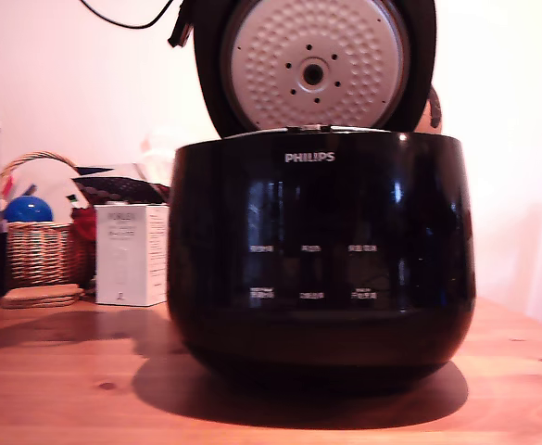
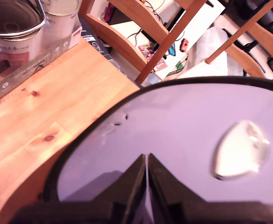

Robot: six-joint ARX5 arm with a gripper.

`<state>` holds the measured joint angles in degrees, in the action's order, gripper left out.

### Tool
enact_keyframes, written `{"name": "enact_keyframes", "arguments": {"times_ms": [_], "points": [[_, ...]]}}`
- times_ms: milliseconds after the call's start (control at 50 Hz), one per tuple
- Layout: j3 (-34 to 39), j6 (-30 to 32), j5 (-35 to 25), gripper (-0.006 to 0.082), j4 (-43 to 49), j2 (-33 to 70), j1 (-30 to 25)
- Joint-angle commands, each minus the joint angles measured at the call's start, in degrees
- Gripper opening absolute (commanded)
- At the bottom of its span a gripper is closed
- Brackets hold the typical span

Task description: Close the rice cooker by pressing the lid down with medium force

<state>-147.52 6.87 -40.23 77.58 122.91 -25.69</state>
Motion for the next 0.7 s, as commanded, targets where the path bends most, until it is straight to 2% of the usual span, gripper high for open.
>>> {"name": "enact_keyframes", "arguments": {"times_ms": [0,320,560,680], "points": [[0.2,0.7,0.8,-0.0021,0.2,-1.1,-1.1],[0.2,1.4,1.7,-0.0021,-0.2,-2.9,-2.6],[0.2,0.6,1.8,-0.0021,-5.4,-3.0,-3.2],[0.2,-0.5,3.7,-0.0021,-7.9,-3.0,-4.0]]}}
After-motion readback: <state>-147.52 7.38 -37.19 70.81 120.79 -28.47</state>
